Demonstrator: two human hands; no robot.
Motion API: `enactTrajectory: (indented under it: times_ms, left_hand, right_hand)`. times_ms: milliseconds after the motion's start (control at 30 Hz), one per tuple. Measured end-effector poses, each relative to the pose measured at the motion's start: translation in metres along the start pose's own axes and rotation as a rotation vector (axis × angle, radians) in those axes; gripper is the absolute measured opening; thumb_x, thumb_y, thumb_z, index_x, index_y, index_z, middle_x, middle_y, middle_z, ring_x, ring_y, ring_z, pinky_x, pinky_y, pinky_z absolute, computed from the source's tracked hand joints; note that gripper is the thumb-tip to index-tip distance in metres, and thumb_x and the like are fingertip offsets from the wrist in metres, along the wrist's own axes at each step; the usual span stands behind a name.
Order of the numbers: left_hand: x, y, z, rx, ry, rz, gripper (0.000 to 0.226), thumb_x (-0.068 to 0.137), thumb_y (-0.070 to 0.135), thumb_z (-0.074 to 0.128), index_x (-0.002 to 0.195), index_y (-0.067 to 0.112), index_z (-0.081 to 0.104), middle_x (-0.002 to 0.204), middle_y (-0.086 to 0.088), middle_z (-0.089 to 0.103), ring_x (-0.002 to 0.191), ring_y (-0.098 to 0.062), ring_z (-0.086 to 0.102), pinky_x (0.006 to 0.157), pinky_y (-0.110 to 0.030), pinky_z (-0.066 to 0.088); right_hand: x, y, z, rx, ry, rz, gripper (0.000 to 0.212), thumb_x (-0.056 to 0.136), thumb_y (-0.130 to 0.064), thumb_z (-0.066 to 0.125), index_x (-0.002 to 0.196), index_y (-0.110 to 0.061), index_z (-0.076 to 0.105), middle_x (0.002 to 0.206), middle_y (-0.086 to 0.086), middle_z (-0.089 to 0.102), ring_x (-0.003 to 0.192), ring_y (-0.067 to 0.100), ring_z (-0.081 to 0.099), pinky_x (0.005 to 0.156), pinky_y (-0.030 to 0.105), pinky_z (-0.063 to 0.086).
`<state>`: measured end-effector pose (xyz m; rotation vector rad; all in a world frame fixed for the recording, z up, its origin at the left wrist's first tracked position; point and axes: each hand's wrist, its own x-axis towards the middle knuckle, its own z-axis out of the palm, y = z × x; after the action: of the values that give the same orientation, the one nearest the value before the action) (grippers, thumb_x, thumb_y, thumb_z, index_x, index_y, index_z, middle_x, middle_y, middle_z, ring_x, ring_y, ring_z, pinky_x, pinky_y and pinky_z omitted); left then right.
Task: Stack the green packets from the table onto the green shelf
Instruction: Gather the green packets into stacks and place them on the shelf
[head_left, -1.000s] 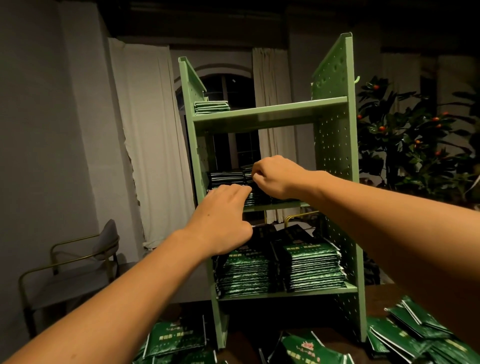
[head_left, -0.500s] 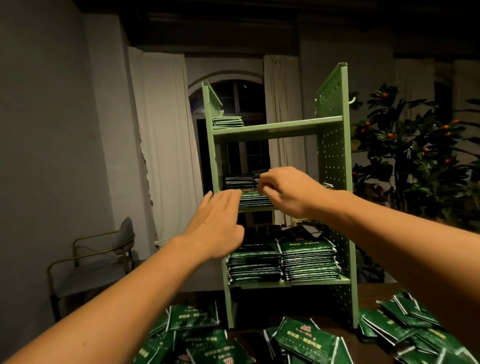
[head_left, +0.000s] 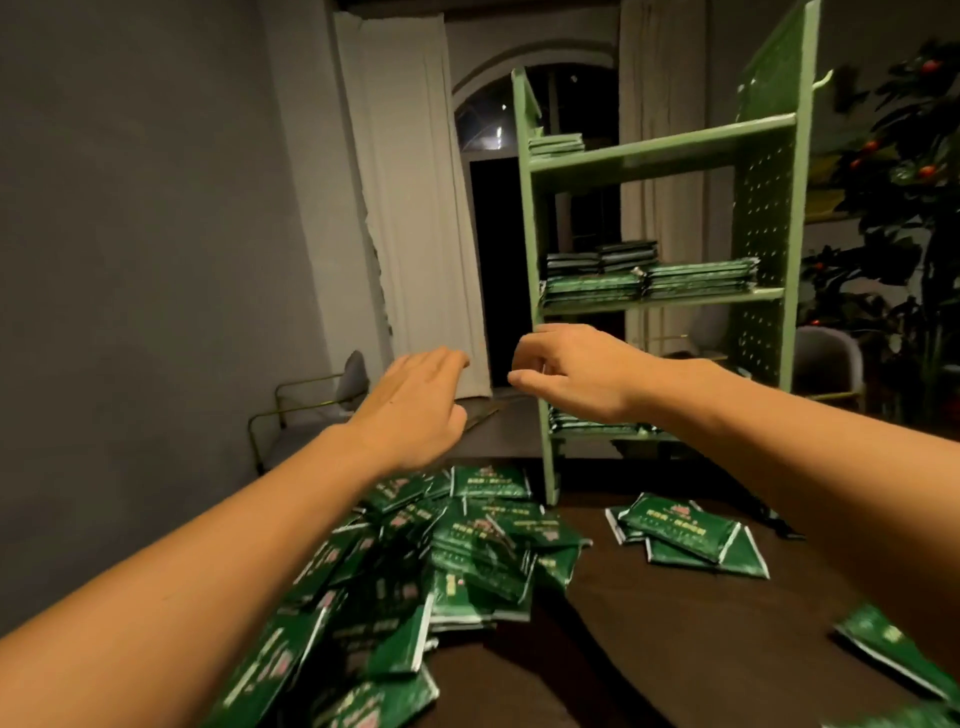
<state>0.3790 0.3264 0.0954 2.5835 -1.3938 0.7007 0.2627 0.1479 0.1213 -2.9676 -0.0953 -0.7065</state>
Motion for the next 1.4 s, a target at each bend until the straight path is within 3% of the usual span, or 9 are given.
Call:
enactTrajectory:
  times_ms: [200, 333, 433, 533, 633, 867, 967, 1200, 1400]
  left_hand:
    - [-0.059, -0.024, 0.019, -0.026, -0.076, -0.085, 0.044, 0.100, 0.023, 0.045, 0.142, 0.011, 0.040, 0.142, -0.011, 0.048, 0.128, -0.030, 0.044, 0.105, -0.041, 0.036]
    - [-0.095, -0.042, 0.045, -0.036, -0.140, -0.127, 0.045, 0.103, 0.031, 0.045, 0.144, 0.012, 0.038, 0.145, -0.009, 0.044, 0.129, -0.028, 0.042, 0.106, -0.040, 0.036]
    - [-0.118, -0.057, 0.067, -0.065, -0.189, -0.159, 0.053, 0.103, 0.041, 0.044, 0.149, 0.015, 0.034, 0.152, -0.005, 0.038, 0.137, -0.025, 0.037, 0.111, -0.038, 0.033]
    - [-0.141, -0.070, 0.084, -0.141, -0.234, -0.204, 0.081, 0.089, 0.074, 0.029, 0.153, 0.025, 0.030, 0.160, 0.001, 0.029, 0.145, -0.023, 0.030, 0.118, -0.039, 0.027]
    - [-0.169, -0.081, 0.103, -0.201, -0.324, -0.257, 0.106, 0.067, 0.099, 0.018, 0.158, 0.043, 0.014, 0.169, 0.007, 0.005, 0.155, -0.021, 0.007, 0.125, -0.053, 0.012]
    - [-0.210, -0.101, 0.135, -0.164, -0.443, -0.339, 0.130, 0.044, 0.110, 0.032, 0.152, 0.056, -0.015, 0.164, 0.014, -0.027, 0.153, -0.024, -0.022, 0.122, -0.065, 0.000]
    - [-0.212, -0.105, 0.149, -0.221, -0.432, -0.386, 0.130, 0.044, 0.110, 0.034, 0.150, 0.057, -0.020, 0.163, 0.013, -0.029, 0.153, -0.024, -0.023, 0.122, -0.064, 0.000]
    - [-0.188, -0.085, 0.163, -0.272, -0.453, -0.313, 0.126, 0.045, 0.111, 0.026, 0.153, 0.056, -0.007, 0.169, 0.011, -0.009, 0.156, -0.024, -0.011, 0.125, -0.055, -0.001]
    - [-0.176, -0.034, 0.166, -0.263, -0.369, -0.211, 0.116, 0.056, 0.105, 0.031, 0.155, 0.052, 0.004, 0.167, 0.007, 0.008, 0.156, -0.020, -0.001, 0.126, -0.052, -0.003]
  right_hand:
    - [-0.009, -0.036, 0.051, 0.032, -0.222, -0.010, 0.064, 0.092, -0.063, 0.052, 0.137, -0.017, 0.050, 0.117, 0.003, 0.046, 0.104, 0.020, 0.048, 0.088, 0.033, 0.039]
    - [-0.013, -0.047, 0.095, 0.095, -0.385, 0.035, 0.096, 0.078, -0.078, 0.059, 0.153, -0.026, 0.030, 0.149, 0.004, 0.032, 0.135, 0.026, 0.041, 0.113, 0.046, 0.037]
    - [-0.014, -0.052, 0.122, 0.137, -0.489, 0.082, 0.110, 0.069, -0.083, 0.063, 0.156, -0.032, 0.020, 0.159, 0.001, 0.018, 0.143, 0.030, 0.034, 0.117, 0.050, 0.033]
    - [-0.015, -0.056, 0.140, 0.184, -0.592, 0.124, 0.124, 0.057, -0.085, 0.070, 0.157, -0.038, 0.012, 0.163, -0.006, 0.007, 0.147, 0.030, 0.027, 0.120, 0.050, 0.029]
    - [-0.014, -0.063, 0.164, 0.168, -0.672, 0.155, 0.136, 0.048, -0.086, 0.072, 0.157, -0.043, 0.004, 0.166, -0.009, -0.006, 0.153, 0.030, 0.010, 0.122, 0.054, 0.022]
    - [-0.007, -0.065, 0.195, 0.155, -0.681, 0.264, 0.148, 0.032, -0.089, 0.067, 0.155, -0.050, -0.007, 0.163, -0.005, -0.028, 0.151, 0.037, -0.018, 0.119, 0.068, 0.008]
    - [-0.007, -0.056, 0.209, 0.143, -0.666, 0.310, 0.149, 0.032, -0.090, 0.067, 0.154, -0.051, -0.008, 0.164, -0.003, -0.026, 0.151, 0.038, -0.019, 0.119, 0.068, 0.007]
    - [-0.019, -0.034, 0.207, 0.091, -0.674, 0.233, 0.140, 0.048, -0.072, 0.086, 0.155, -0.047, -0.001, 0.157, 0.000, 0.021, 0.148, 0.031, 0.024, 0.118, 0.054, 0.031]
    - [-0.046, -0.009, 0.189, 0.043, -0.612, 0.193, 0.125, 0.061, -0.059, 0.088, 0.157, -0.035, 0.012, 0.152, 0.005, 0.033, 0.142, 0.029, 0.035, 0.116, 0.044, 0.035]
